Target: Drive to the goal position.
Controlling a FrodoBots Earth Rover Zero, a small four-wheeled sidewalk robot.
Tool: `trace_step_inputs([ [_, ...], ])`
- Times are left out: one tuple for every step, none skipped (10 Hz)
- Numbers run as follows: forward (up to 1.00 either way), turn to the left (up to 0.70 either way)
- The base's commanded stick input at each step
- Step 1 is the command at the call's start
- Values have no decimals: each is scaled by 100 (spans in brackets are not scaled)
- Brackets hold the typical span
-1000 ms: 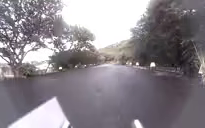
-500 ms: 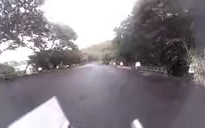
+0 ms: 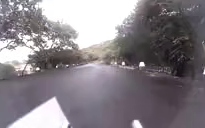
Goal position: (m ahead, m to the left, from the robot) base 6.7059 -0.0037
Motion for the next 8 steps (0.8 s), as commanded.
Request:
trace_step_inputs([
  [100,-12],
  [100,-33],
  [100,-2],
  [100,0],
  [100,0],
  [100,0],
  [100,0],
  [100,0],
])
